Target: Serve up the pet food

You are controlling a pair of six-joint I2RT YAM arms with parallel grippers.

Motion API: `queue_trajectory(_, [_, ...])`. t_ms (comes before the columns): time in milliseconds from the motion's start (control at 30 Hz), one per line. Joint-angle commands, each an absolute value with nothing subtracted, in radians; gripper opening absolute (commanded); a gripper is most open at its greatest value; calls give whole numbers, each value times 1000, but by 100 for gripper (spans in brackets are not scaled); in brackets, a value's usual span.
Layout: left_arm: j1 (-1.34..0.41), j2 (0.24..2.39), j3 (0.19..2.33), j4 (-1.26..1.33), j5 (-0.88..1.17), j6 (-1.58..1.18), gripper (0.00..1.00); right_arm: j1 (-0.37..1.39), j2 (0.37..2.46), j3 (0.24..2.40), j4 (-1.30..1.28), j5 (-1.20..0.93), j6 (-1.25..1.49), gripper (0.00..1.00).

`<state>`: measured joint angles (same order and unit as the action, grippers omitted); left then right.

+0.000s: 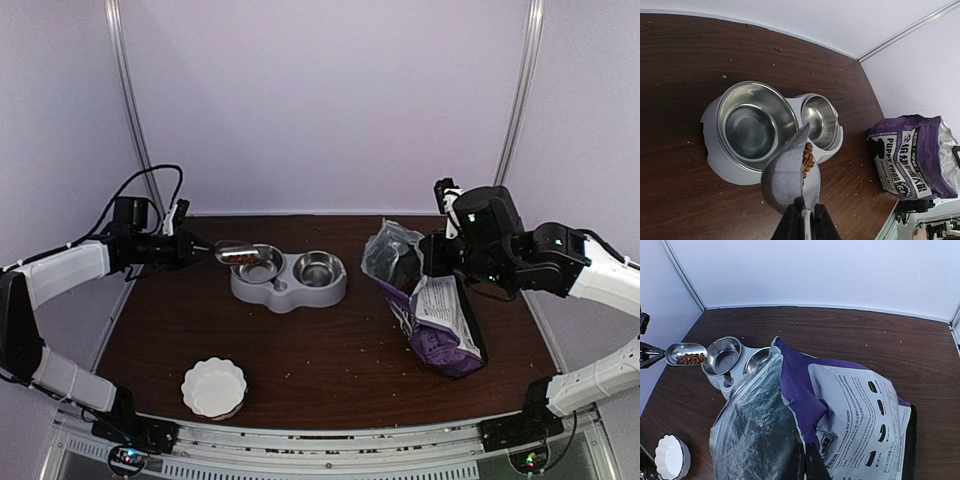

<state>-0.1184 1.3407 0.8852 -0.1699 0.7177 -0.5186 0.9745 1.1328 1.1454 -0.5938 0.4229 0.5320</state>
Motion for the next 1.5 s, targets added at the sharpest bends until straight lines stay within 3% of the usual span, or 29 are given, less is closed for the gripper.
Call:
queue_trajectory(0, [-110, 1353, 946, -196, 684, -442, 0, 964, 1135, 1148, -575, 441, 545, 0])
queue_trajectory(800, [-114, 1442, 1120, -359, 518, -352, 0, 958, 1140, 1144, -566, 428, 531, 0])
queue_trajectory(1167, [-212, 1427, 1236, -545, 258, -190, 0, 957, 1143, 1148, -561, 418, 523, 0])
queue_trajectory(1467, [-273, 1422, 1255, -571, 160, -141, 0, 957, 1144, 1149, -563, 417, 518, 0])
